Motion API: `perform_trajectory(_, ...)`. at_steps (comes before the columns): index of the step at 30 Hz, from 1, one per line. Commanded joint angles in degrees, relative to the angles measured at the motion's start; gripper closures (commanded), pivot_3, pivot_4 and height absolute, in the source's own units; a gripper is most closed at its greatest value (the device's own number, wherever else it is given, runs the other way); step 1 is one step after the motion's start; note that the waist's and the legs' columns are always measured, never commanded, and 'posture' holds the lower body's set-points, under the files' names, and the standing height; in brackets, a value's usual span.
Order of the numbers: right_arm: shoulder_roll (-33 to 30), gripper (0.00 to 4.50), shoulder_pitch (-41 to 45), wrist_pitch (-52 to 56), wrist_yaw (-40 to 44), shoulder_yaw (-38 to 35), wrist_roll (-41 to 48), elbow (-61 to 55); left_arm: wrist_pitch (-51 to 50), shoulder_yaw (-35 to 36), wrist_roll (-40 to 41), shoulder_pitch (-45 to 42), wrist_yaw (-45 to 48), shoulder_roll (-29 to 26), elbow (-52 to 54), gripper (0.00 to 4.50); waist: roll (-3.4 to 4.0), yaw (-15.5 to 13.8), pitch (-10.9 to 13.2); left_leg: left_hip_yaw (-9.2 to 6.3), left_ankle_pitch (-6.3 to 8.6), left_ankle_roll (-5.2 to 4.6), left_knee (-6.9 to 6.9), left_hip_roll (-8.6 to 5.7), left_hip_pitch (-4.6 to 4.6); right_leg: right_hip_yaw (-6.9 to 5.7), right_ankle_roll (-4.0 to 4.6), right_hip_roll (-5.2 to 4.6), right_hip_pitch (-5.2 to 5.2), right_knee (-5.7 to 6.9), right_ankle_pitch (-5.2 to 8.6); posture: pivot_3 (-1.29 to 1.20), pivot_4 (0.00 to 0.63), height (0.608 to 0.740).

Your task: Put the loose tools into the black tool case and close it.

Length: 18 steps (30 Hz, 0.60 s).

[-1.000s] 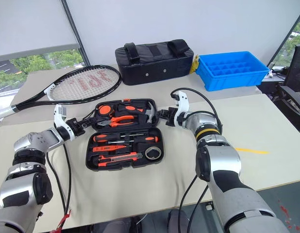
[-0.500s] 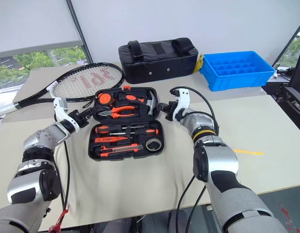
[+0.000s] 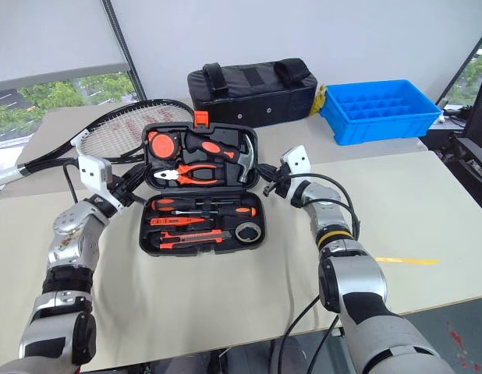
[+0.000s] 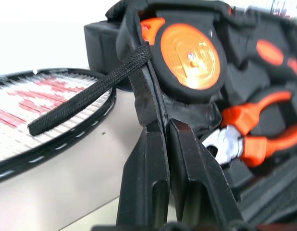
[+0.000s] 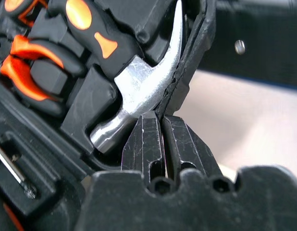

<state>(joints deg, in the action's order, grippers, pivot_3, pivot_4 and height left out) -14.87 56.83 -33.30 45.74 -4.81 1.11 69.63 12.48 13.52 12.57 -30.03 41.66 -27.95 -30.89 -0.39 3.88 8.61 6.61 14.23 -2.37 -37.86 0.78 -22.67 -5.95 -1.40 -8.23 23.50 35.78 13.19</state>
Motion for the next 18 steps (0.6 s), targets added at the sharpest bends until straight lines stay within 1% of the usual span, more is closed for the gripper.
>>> perform_trajectory(1, -3.2, 4.43, -0.9, -10.9, -4.4, 0.3, -2.0, -3.0, 14.4, 0.9, -6.2, 1.2, -4.3, -4.7, -0.6, 4.50, 0.00, -0.1, 0.0, 0.00, 0.00, 0.00, 0.00, 0.00, 0.01, 0.00, 0.00, 0.00, -0.01, 0.00, 0.00, 0.00, 0.150, 0.740)
perform_trajectory(4, -4.5, 4.43, -1.7, -17.1, -8.9, 1.8, -4.9, -2.7, 25.4, -0.5, -12.1, 3.1, -8.4, -6.9, -6.0, 4.50, 0.00, -0.1, 0.0, 0.02, 0.00, -0.01, -0.01, 0.02, 0.16, 0.02, 0.02, -0.03, -0.12, 0.02, -0.01, 0.00, 0.150, 0.740)
perform_trajectory(7, -5.7, 4.43, -3.0, -21.8, -11.9, 3.4, -7.7, -2.5, 32.1, -1.6, -14.3, 4.5, -10.5, -8.1, -9.8, 4.50, 0.01, -0.1, 0.0, 0.04, 0.00, -0.01, 0.00, 0.03, 0.27, 0.03, 0.04, -0.07, -0.16, 0.08, -0.02, 0.00, 0.150, 0.740)
perform_trajectory(9, -7.0, 4.43, -4.6, -25.1, -13.6, 4.6, -9.7, -2.6, 38.0, -2.7, -17.4, 6.1, -12.2, -9.7, -11.6, 4.50, 0.01, -0.1, 0.0, 0.04, 0.01, -0.02, 0.01, 0.03, 0.27, 0.02, 0.04, -0.10, -0.16, 0.08, -0.02, 0.00, 0.150, 0.740)
perform_trajectory(11, -8.7, 4.43, -6.5, -28.0, -13.5, 6.2, -11.6, -3.0, 41.7, -3.8, -19.5, 8.3, -12.6, -11.6, -12.2, 4.50, 0.01, 0.0, 0.0, 0.05, 0.02, -0.04, 0.01, 0.03, 0.28, 0.01, 0.04, -0.12, -0.16, 0.07, -0.02, 0.00, 0.150, 0.740)
perform_trajectory(13, -10.5, 3.75, -8.6, -30.3, -12.5, 7.1, -11.8, -3.3, 46.5, -4.4, -22.0, 10.5, -14.3, -13.9, -12.1, 3.78, 0.02, 0.0, 0.0, 0.10, 0.06, -0.09, 0.04, 0.03, 0.33, 0.01, 0.04, -0.15, -0.16, 0.07, -0.02, 0.00, 0.150, 0.740)
perform_trajectory(14, -11.3, 3.51, -9.7, -29.8, -11.3, 7.1, -11.1, -3.2, 48.7, -4.8, -22.5, 11.9, -14.3, -15.2, -12.3, 3.56, 0.02, 0.0, 0.0, 0.15, 0.08, -0.12, 0.06, 0.03, 0.36, 0.01, 0.04, -0.17, -0.17, 0.06, -0.02, 0.00, 0.150, 0.740)
perform_trajectory(16, -12.8, 2.79, -11.7, -27.4, -7.1, 7.2, -9.2, -3.2, 49.8, -5.4, -22.0, 14.1, -13.7, -17.1, -13.3, 2.73, 0.03, -0.1, 0.0, 0.15, 0.12, -0.19, 0.07, 0.03, 0.37, -0.01, 0.03, -0.20, -0.21, 0.02, -0.02, 0.00, 0.150, 0.740)
perform_trajectory(17, -13.9, 2.48, -13.0, -26.0, -3.1, 7.5, -7.9, -3.6, 49.3, -5.4, -20.8, 15.2, -13.1, -18.0, -13.9, 2.41, 0.03, -0.4, 0.0, 0.15, 0.15, -0.24, 0.07, 0.03, 0.41, -0.01, 0.03, -0.22, -0.26, 0.00, -0.01, 0.00, 0.150, 0.740)
perform_trajectory(18, -15.3, 2.38, -15.0, -22.6, 3.3, 7.7, -5.6, -4.7, 49.7, -5.3, -19.9, 16.6, -12.8, -19.1, -14.8, 2.06, 0.03, -0.5, 0.0, 0.15, 0.18, -0.28, 0.06, 0.03, 0.48, -0.02, 0.02, -0.23, -0.36, -0.02, -0.01, 0.00, 0.150, 0.740)
